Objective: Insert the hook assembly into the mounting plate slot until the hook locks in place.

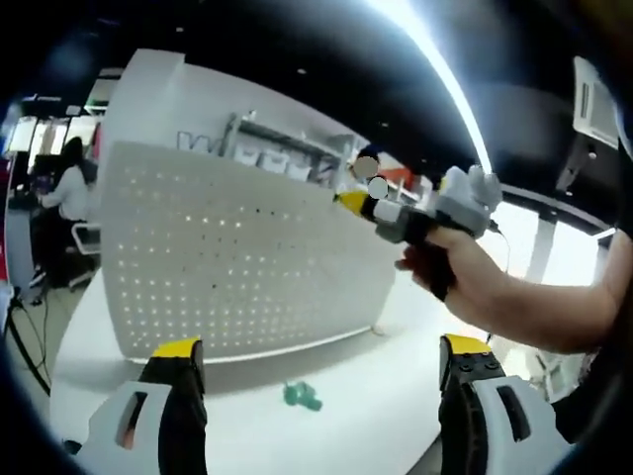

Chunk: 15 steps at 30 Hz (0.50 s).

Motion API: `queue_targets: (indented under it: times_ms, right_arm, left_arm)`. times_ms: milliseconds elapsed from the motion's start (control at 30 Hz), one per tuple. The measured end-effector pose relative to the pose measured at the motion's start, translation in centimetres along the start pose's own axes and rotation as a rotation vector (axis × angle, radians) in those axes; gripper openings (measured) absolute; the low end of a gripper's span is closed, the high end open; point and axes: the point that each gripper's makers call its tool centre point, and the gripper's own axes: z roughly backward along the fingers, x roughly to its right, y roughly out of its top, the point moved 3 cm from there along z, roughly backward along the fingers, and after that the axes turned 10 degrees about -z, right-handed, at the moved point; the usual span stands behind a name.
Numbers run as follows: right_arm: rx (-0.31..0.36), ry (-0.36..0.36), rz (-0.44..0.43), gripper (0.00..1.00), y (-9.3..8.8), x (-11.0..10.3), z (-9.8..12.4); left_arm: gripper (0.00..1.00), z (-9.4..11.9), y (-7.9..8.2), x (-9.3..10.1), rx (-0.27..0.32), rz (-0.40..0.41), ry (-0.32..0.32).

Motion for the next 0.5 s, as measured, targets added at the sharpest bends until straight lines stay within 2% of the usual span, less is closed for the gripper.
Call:
queue_targets:
  times_ms: [100,133,200,500]
  right_arm:
    - [0.009,-0.034,0.007,0.0,0.1,0.9,-1.0]
    - [0.013,-0.067,-0.019,0.0,0.2,1.5,-1.5]
    - [0.025,-0.093,0.008,0.0,0.5,2.3,-2.3]
    - [0.0,-0.144,0.031,0.0,-1.0,3.9,-3.9]
  left_arm:
    - [1.0,0.1,-0.2,-0.3,0.0,0.016,0.004]
    - [1.0,0.1,-0.2,-0.4,0.01,0.04,0.006]
    - [1.0,0.1,-0.6,-0.6,0.007,0.059,0.01]
    - [0.98,0.1,-1.4,-1.3,-0.02,0.071,0.018]
